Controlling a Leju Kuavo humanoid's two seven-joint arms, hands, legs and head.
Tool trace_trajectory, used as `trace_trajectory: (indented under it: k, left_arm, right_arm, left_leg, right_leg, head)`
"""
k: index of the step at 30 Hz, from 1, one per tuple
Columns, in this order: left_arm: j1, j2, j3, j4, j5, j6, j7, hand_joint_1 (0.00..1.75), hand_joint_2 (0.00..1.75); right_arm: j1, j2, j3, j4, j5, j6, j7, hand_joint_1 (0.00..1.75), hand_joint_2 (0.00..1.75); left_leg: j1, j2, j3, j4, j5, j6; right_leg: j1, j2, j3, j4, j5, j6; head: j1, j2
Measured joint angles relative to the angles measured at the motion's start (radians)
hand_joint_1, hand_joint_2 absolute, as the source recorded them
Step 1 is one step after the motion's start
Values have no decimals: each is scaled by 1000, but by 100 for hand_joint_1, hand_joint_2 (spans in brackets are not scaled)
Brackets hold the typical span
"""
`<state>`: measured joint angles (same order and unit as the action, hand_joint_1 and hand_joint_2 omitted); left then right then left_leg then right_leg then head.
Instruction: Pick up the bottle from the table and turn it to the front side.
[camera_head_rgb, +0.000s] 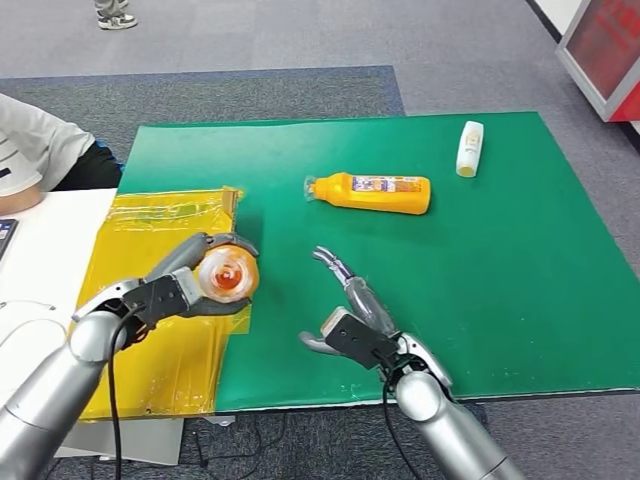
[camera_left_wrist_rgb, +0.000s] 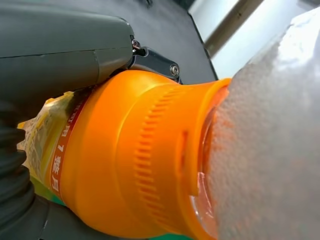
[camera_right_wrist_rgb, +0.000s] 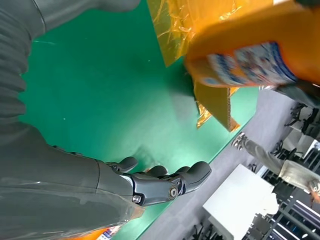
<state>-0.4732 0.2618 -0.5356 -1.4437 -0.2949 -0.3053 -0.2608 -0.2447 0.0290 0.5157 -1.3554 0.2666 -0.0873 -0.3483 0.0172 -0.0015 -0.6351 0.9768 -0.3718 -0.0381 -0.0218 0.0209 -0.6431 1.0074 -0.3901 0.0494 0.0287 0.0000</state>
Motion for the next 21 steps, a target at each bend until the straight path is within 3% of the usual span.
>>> trace_trajectory:
  k: [7,11,16,21]
  left_arm:
    - [-162,49,-98,7,-169,-13,198,175,175]
    - [-295,61,-188,55,-285,-77,276,175,175]
    - [-453,63,-326,155,-326,-229,283,175,175]
    - [-611,89,-505,219,-171,-445,231,175,175]
  right_arm:
    - [8,2,-23,5,11,-21,8,0,175]
    - [9,7,-39,13,15,-25,8,0,175]
    - [0,17,-47,27,19,-21,7,0,175]
    - [-26,27,-47,56,3,-14,-2,0,175]
  left_leg:
    - [0,0,0,0,1,0]
    - [0,0,0,0,2,-1]
    - [0,0,0,0,4,-2]
    - [0,0,-1,0,4,-2]
  right_leg:
    - [0,0,0,0,1,0]
    - [0,0,0,0,3,-1]
    - [0,1,-1,0,5,-2]
    - [0,1,-2,1,5,-2]
  head:
    - [0,0]
    - [0,0]
    - [0,0]
    - [0,0]
